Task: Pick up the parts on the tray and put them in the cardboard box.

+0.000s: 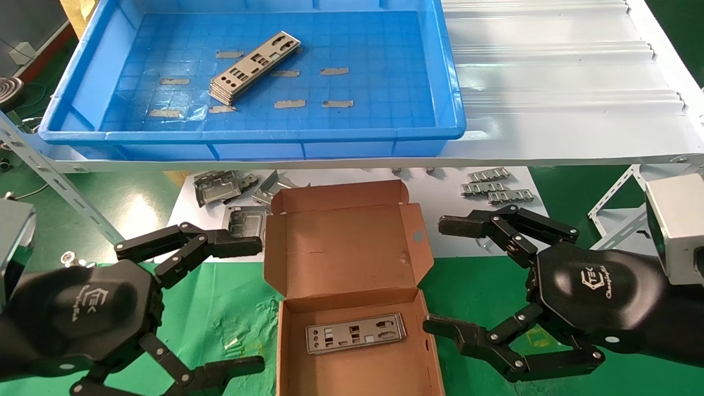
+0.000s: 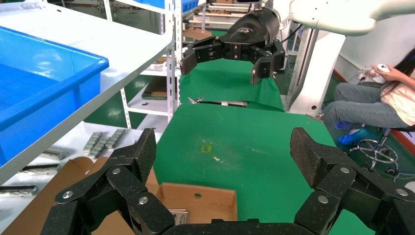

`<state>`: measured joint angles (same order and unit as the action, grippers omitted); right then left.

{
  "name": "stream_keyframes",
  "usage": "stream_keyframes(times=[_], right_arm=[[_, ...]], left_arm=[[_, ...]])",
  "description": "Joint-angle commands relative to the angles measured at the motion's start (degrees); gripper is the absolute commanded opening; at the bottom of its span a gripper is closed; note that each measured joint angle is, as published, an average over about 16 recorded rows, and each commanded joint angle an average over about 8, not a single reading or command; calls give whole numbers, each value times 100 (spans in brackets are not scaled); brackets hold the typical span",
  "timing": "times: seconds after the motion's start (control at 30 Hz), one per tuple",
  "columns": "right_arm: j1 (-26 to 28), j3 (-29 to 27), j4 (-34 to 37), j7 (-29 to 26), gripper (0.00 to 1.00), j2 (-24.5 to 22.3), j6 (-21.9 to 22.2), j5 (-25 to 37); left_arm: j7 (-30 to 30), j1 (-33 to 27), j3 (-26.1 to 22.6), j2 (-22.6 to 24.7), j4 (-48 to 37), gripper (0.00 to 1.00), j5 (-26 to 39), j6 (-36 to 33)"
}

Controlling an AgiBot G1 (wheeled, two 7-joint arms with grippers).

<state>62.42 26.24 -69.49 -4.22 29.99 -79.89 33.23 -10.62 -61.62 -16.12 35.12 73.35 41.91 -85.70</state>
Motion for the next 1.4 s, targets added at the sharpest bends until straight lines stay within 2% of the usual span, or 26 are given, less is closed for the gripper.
stream_keyframes(times=[0.03, 1.4], right_arm=[[0, 0, 0, 0, 100, 0, 0, 0], [0, 0, 0, 0, 100, 0, 0, 0]], left_arm=[[0, 0, 0, 0, -1, 100, 0, 0], [0, 0, 0, 0, -1, 100, 0, 0]])
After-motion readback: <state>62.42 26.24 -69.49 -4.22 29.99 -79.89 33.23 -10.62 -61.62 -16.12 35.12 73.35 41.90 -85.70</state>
